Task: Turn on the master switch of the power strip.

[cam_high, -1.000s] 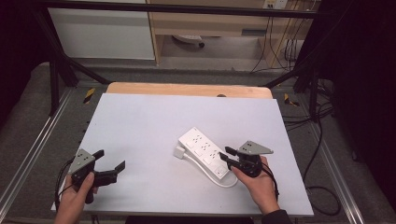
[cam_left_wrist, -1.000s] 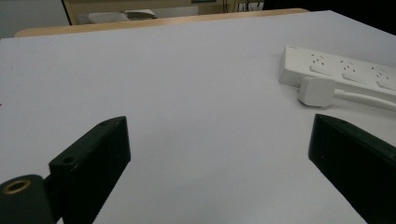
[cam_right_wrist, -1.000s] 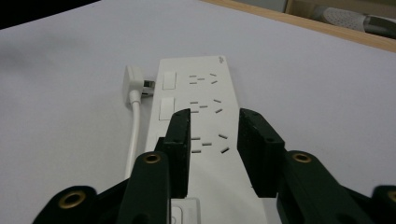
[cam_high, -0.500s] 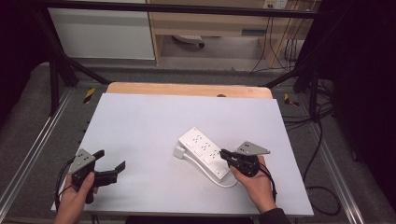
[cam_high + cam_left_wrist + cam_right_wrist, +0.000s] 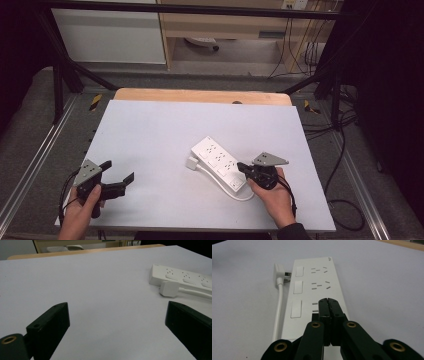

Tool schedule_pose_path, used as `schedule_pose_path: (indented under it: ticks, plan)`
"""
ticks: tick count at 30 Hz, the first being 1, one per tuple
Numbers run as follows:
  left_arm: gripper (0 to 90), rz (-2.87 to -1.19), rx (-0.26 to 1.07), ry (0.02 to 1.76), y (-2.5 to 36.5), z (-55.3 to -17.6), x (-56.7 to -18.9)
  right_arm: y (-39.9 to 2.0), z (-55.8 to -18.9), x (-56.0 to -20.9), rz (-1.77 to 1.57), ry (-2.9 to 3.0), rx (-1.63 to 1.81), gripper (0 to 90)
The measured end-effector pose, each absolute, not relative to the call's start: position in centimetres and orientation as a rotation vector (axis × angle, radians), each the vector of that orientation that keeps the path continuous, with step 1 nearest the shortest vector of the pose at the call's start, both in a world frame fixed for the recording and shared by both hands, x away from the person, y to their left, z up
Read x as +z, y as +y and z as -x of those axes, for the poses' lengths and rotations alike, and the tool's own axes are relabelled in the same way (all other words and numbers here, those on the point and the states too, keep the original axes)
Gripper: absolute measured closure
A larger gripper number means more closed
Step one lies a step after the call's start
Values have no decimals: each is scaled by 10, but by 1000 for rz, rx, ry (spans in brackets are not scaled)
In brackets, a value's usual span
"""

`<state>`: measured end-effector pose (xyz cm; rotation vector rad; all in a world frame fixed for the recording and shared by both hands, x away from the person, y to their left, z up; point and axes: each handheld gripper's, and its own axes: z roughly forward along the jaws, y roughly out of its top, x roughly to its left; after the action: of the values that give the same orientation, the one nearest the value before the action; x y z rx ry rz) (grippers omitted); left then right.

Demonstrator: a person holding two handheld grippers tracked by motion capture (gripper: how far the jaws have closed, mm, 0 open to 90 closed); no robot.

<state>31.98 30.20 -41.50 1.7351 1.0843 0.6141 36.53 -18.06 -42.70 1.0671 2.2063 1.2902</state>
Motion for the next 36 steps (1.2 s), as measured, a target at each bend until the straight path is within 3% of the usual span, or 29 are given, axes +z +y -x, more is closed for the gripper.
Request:
schedule_pose_path:
  ticks: [36]
  plan:
    - [58,-1754,618,1076,301,-319,-415,-176,-350,-430,-1095,2324,1196,900]
